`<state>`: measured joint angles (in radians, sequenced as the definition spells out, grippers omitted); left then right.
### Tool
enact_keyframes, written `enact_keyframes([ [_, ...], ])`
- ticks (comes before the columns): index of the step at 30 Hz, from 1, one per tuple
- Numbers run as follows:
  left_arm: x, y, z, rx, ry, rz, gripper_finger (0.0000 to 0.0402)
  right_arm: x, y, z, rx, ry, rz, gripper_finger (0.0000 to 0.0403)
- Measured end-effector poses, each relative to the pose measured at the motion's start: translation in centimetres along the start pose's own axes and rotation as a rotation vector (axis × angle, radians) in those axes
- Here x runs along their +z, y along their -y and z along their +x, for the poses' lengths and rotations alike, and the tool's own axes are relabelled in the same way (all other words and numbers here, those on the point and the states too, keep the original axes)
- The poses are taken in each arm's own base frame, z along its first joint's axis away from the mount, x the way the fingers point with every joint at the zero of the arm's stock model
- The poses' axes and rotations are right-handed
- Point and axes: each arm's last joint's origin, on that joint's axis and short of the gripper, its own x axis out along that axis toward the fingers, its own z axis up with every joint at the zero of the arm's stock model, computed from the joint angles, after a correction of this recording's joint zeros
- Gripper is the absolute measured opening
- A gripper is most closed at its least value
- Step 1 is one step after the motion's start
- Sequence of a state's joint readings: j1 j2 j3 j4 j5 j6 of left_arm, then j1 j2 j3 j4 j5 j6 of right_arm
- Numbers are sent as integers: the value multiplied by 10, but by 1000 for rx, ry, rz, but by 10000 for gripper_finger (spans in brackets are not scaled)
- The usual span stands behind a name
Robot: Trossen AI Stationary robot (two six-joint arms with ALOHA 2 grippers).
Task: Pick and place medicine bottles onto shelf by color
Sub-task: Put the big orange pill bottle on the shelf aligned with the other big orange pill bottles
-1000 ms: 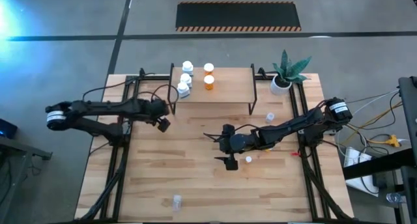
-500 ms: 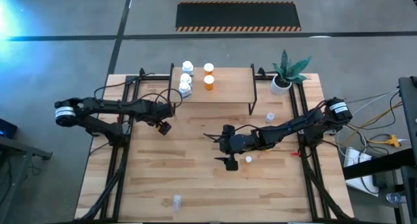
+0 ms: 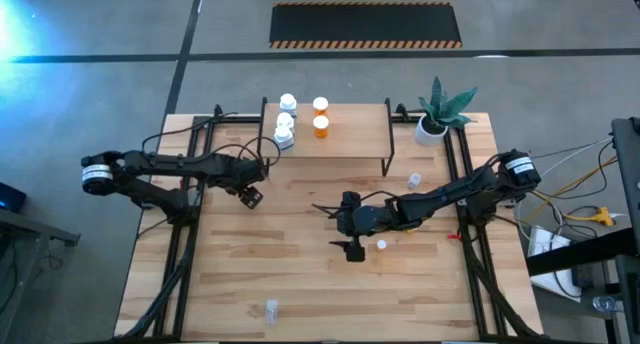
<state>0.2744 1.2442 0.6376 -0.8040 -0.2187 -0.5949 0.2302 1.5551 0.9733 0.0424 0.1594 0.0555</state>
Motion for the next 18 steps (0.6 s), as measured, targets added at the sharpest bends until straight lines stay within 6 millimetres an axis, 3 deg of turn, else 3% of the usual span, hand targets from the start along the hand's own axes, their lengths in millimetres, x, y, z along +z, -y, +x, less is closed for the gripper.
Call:
enact_keyframes([
  [9, -14, 40, -26, -204, -24, 113, 218, -5, -11, -5, 25, -51, -17, 327],
  [18, -21, 108, -59, -478, 179, 182, 207, -22, -19, -6, 32, -161, 18, 327],
])
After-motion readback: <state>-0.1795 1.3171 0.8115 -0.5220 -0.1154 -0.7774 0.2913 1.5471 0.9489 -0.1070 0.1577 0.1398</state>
